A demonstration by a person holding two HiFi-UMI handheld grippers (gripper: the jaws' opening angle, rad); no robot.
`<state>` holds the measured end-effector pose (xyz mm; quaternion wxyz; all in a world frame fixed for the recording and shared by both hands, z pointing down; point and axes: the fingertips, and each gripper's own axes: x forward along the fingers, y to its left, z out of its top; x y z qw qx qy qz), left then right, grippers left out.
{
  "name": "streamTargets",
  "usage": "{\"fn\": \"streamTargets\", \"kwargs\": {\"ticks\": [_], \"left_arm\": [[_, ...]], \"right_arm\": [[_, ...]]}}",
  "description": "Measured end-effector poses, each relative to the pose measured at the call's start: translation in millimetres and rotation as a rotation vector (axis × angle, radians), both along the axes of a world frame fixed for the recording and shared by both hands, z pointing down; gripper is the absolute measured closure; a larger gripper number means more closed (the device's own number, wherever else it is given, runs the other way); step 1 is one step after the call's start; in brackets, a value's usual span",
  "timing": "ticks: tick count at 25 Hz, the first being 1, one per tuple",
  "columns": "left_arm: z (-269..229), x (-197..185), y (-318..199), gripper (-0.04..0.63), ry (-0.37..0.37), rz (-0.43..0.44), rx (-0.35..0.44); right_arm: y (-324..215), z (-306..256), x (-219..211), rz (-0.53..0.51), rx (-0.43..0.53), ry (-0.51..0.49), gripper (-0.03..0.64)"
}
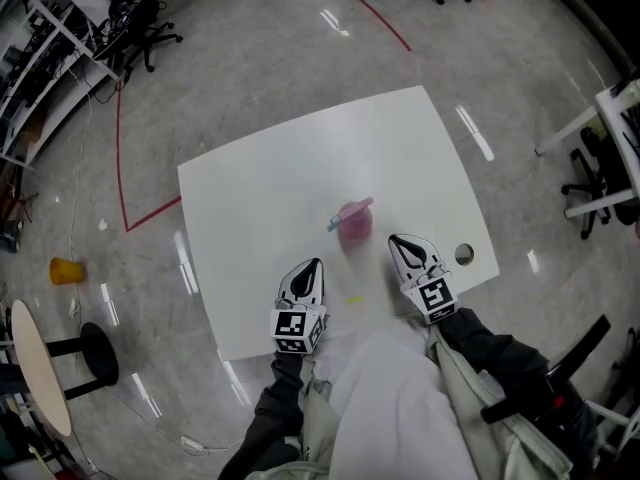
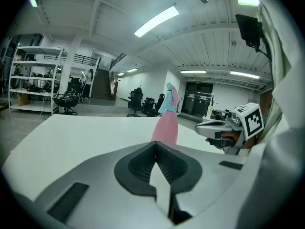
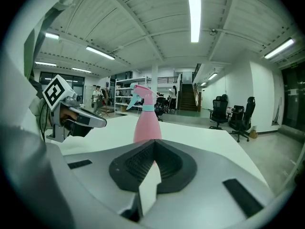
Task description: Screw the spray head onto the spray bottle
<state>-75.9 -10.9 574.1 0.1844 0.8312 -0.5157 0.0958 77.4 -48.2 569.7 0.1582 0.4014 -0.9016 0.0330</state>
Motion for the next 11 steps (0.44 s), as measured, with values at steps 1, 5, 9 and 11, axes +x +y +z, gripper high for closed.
{"fn": "streamTargets", "kwargs": {"ticks": [1,5,9,11], "left_arm": [[0.1,0.6,0.0,0.589,-0.002,0.003,-0.002],[1.4,1.5,0.7,0.589,-0.003,0.005,-0.011],[4.9,1.3,-0.1,0.589,0.001,0.000,-0.018],[7.2,2.3,-0.1,0.589,0.002,-0.001,-0.023]], "right_arm": [[0.2,0.3,-0.6,-0.002,-0.003,0.000,0.621],[1.6,2.1,-2.3,-0.012,-0.013,-0.001,0.621],[0.7,3.3,-2.6,-0.018,-0.012,-0.001,0.621],[0.4,4.4,-1.8,-0.021,-0.013,-0.001,0.621]]}}
